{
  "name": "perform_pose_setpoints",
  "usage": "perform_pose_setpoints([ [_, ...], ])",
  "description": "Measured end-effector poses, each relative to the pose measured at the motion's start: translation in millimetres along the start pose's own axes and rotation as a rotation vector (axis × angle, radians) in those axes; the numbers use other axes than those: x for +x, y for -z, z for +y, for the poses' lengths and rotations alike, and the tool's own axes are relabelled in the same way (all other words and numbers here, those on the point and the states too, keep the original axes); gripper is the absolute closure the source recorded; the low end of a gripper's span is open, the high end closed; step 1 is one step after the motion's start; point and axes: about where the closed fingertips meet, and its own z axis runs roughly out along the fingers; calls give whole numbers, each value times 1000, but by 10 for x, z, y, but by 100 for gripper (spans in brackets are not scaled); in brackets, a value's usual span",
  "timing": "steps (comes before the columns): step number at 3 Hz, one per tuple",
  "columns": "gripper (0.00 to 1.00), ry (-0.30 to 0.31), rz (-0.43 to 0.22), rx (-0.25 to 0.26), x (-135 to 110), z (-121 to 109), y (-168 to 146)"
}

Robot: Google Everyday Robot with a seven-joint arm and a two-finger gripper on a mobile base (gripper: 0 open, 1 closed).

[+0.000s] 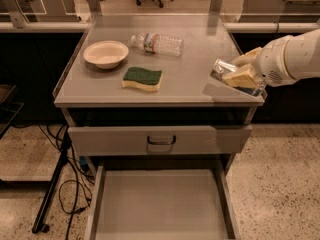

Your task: Place redbull can into middle drawer

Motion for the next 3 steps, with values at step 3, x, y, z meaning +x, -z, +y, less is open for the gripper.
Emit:
perform_pose_setpoints([
  [3, 100, 38, -58, -126, 122, 1215, 35],
])
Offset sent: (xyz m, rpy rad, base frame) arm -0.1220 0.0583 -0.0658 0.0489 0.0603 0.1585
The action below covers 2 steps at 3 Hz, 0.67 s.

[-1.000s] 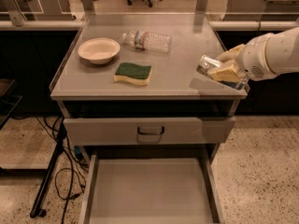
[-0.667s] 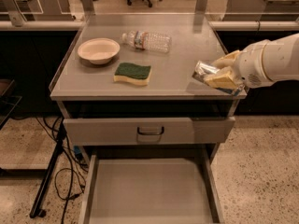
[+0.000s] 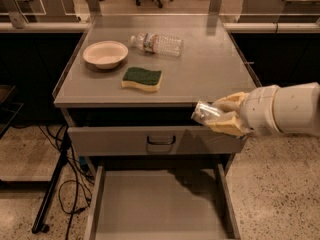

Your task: Place redbull can into middle drawer

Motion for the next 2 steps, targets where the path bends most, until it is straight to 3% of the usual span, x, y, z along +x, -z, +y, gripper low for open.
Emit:
perform_pose_setpoints([
  [2, 100, -32, 28, -94, 405, 603, -607],
])
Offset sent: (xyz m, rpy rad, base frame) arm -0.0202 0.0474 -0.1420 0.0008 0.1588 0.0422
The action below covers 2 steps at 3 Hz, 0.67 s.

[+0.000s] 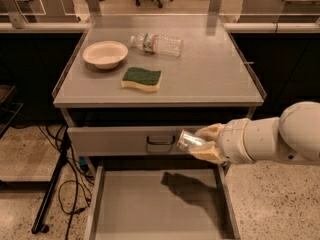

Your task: Place redbull can into middle drawer

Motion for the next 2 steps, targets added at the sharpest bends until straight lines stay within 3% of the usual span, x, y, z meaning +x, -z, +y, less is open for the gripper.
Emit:
perform_pose_setpoints([
  [2, 100, -8, 2, -23, 48, 73, -114],
])
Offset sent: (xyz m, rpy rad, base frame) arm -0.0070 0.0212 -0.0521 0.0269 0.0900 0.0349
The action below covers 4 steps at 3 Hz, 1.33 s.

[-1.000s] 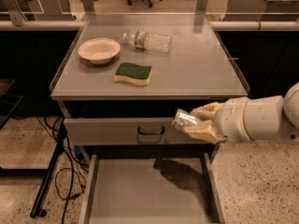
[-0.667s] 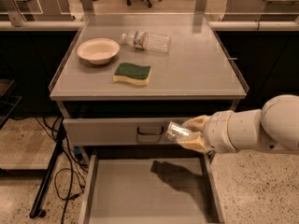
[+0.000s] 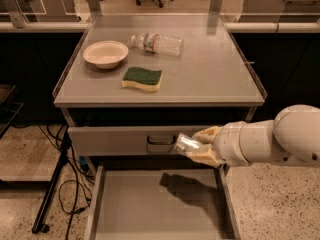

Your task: Place redbull can into middle drawer

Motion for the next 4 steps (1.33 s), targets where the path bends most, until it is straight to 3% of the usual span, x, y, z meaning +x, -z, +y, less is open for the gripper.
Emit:
perform_pose_setpoints([
  [4, 100, -149, -51, -135, 797, 625, -1094],
])
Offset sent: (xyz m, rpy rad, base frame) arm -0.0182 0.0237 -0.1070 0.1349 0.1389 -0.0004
